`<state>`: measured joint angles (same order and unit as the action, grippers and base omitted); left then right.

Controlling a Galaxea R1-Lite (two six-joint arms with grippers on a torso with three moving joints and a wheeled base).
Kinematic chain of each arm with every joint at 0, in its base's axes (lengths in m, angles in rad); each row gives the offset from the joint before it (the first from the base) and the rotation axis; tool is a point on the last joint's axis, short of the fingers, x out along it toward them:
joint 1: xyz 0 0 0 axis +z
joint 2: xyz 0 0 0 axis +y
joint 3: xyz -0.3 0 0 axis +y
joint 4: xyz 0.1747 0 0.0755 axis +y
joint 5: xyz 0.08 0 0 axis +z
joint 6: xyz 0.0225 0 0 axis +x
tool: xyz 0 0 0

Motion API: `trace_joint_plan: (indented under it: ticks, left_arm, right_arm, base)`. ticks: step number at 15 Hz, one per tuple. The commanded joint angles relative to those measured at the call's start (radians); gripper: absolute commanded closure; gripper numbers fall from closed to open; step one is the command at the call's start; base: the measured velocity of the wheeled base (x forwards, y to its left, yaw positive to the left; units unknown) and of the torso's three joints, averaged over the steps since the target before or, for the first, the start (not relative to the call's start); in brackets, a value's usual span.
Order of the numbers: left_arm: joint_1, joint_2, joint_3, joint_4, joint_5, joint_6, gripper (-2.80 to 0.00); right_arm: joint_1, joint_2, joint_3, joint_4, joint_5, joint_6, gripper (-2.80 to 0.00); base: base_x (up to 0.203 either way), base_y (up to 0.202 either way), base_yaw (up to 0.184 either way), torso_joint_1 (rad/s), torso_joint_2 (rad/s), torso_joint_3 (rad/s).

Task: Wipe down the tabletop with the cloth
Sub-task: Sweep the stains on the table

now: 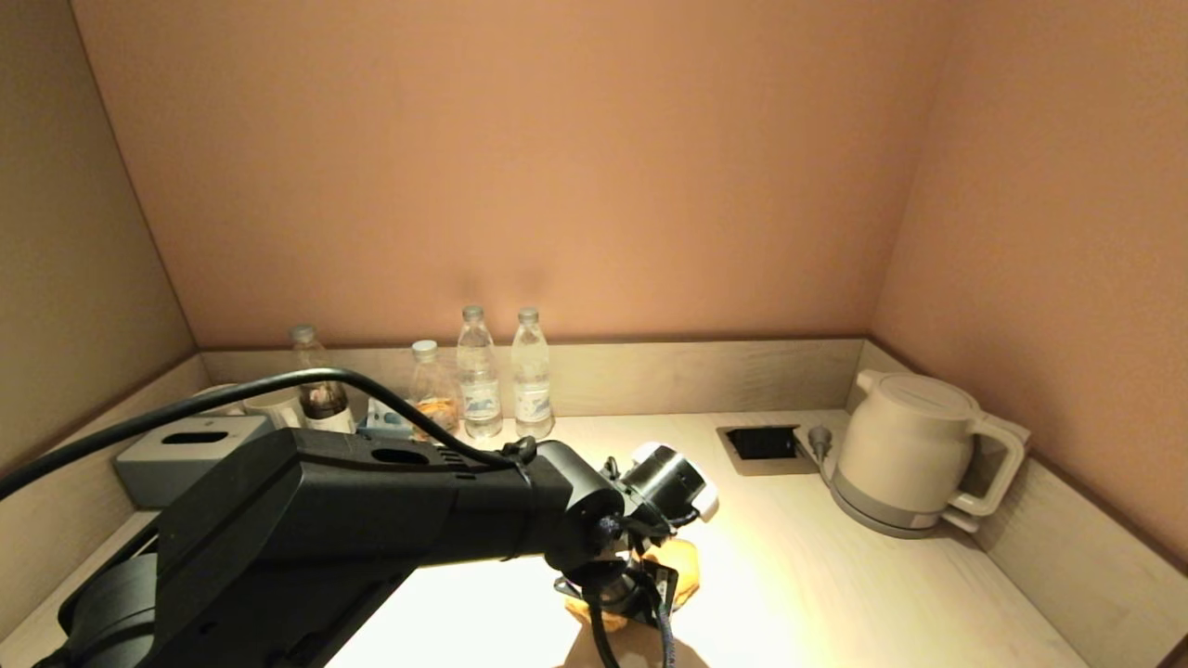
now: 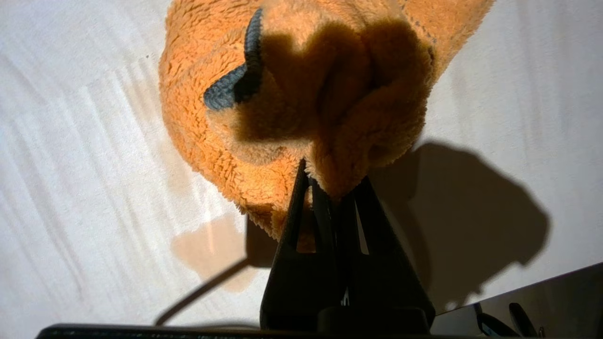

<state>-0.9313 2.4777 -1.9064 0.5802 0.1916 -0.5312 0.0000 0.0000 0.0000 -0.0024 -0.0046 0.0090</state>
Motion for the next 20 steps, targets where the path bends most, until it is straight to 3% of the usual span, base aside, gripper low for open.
trace_joint_plan:
  ticks: [1,4,7,12,16,20]
  left_arm:
    - [0.028,-0.014,0.002,0.04,0.009,-0.026,0.0]
    - [0.071,-0.028,0.007,0.111,0.009,-0.082,0.0]
    - [0.103,-0.049,0.001,0.184,0.009,-0.097,0.0]
    - [0.11,-0.097,0.048,0.288,0.0,-0.128,0.0]
    - [0.108,-0.123,0.102,0.296,-0.004,-0.13,0.0]
    - [0.088,-0.228,0.319,0.285,-0.004,-0.13,0.0]
  right_arm:
    - [0.0,0.0,0.0,-0.001,0.0,0.0,0.0]
    - [0.0,0.0,0.0,-0.001,0.0,0.0,0.0]
    - [0.0,0.0,0.0,-0.001,0.0,0.0,0.0]
    - [0.0,0.0,0.0,-0.001,0.0,0.0,0.0]
    - [0.0,0.0,0.0,-0.001,0.0,0.0,0.0]
    - [0.0,0.0,0.0,-0.001,0.0,0.0,0.0]
  base:
    - [0.0,0.0,0.0,0.0,0.0,0.0]
    - [0.0,0.0,0.0,0.0,0.0,0.0]
    - [0.0,0.0,0.0,0.0,0.0,0.0]
    - [0.0,0.0,0.0,0.0,0.0,0.0]
    - [0.0,0.0,0.0,0.0,0.0,0.0]
    - [0.0,0.0,0.0,0.0,0.0,0.0]
